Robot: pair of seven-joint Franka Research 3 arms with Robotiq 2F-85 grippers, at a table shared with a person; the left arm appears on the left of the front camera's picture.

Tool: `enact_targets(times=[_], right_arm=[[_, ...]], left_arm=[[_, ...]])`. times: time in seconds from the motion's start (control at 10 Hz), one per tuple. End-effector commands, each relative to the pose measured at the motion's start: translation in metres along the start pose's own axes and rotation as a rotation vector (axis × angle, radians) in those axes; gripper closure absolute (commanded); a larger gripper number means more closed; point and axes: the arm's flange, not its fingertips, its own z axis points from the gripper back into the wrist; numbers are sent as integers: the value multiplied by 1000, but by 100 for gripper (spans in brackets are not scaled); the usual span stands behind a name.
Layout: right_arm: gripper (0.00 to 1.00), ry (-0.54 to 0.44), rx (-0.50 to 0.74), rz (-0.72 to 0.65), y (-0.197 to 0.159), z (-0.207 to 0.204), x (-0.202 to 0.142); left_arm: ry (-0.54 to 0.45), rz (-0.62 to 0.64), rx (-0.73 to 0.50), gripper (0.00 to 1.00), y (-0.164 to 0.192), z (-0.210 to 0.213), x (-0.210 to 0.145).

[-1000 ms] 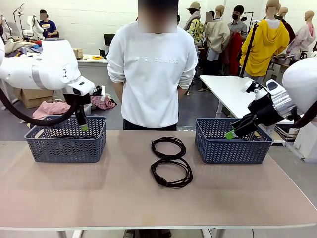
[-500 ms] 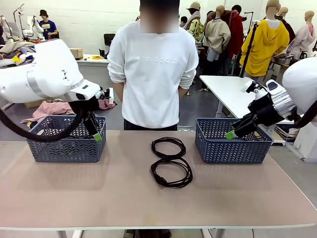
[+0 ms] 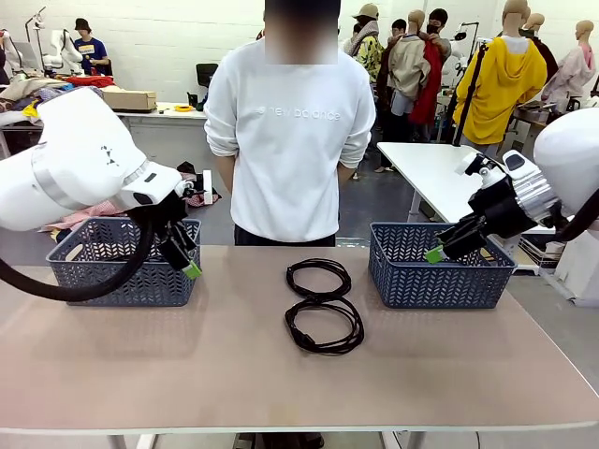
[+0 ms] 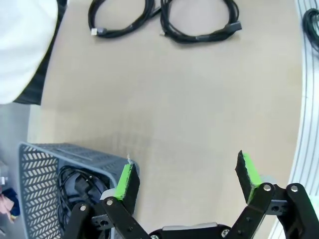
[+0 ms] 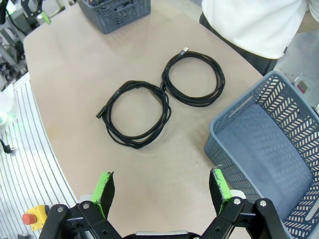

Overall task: Organize the cables according to human instructions.
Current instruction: Pick up a bundle of cables and place it in the basket indicated by the human.

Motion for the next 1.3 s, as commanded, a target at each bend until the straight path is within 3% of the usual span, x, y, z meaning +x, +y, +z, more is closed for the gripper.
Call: enact_targets(times=[0.0, 0.3, 1.2], right_arm=[[0, -27, 17, 18, -3, -2, 0], [0, -27, 17, 18, -3, -2, 0], [0, -27, 17, 18, -3, -2, 0]], left_arm=[[-66, -36, 6, 0, -14, -2, -11], [-23, -18, -5, 0, -12, -3, -1], [-23, -18, -5, 0, -12, -3, -1]])
